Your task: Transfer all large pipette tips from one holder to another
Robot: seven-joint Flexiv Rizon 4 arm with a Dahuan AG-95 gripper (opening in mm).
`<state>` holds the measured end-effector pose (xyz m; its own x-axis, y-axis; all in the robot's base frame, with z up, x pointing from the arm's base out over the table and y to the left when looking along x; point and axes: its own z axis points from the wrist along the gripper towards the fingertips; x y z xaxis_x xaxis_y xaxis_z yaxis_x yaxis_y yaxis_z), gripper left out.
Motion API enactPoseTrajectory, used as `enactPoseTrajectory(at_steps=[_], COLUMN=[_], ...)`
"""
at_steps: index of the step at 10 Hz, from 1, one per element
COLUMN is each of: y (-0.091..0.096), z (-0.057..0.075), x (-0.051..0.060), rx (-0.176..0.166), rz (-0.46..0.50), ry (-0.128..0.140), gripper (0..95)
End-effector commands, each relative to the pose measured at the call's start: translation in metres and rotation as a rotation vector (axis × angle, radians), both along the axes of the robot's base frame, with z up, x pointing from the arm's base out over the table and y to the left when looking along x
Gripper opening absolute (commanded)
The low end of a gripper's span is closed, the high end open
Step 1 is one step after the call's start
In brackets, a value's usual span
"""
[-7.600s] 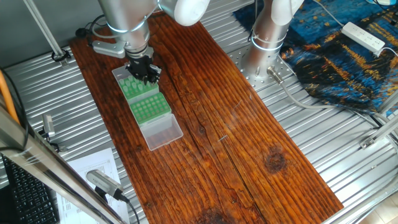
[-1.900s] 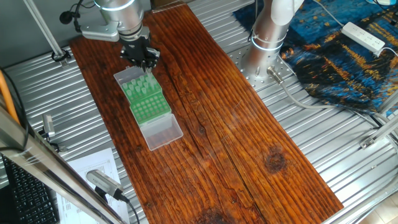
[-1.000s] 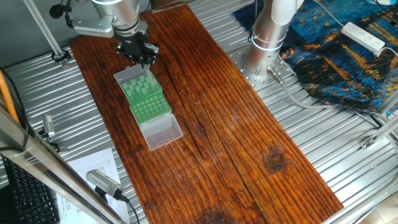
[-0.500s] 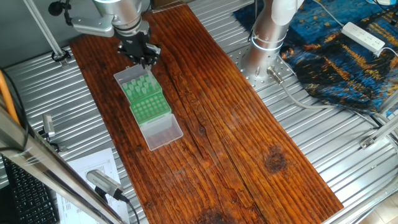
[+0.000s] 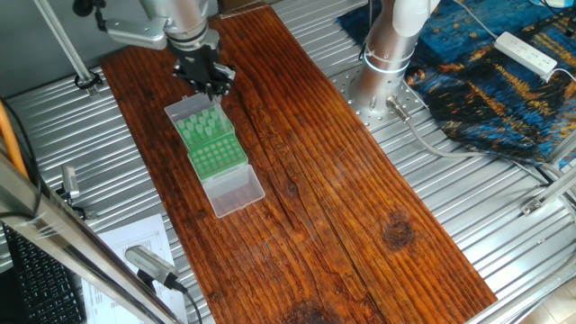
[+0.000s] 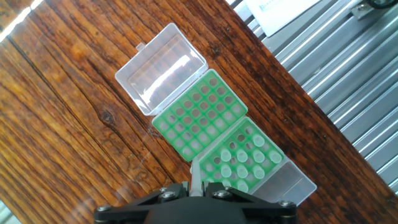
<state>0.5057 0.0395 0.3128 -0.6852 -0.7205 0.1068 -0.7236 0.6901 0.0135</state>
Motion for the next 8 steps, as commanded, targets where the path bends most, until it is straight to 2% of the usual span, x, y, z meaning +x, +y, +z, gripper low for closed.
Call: enactPoseTrajectory(at_steps=[1,2,4,6,7,8], y=[0.001,-0.001,0.0,-0.002,-0.005,-0.006], z=[-0.001,-0.002,-0.011,-0.014,-0.015,-0.017], x=[0.001,0.0,-0.002,-0.005,-0.014,-0.018], rx=[-0.019,-0.03,-0.022,-0.021,-0.015,-0.012], rz=[0.026,0.037,0.014,0.018,0.011,0.011], ry=[-0.003,0.003,0.007,0.008,0.005,0.005], gripper=[0.0,0.0,0.0,0.0,0.0,0.0])
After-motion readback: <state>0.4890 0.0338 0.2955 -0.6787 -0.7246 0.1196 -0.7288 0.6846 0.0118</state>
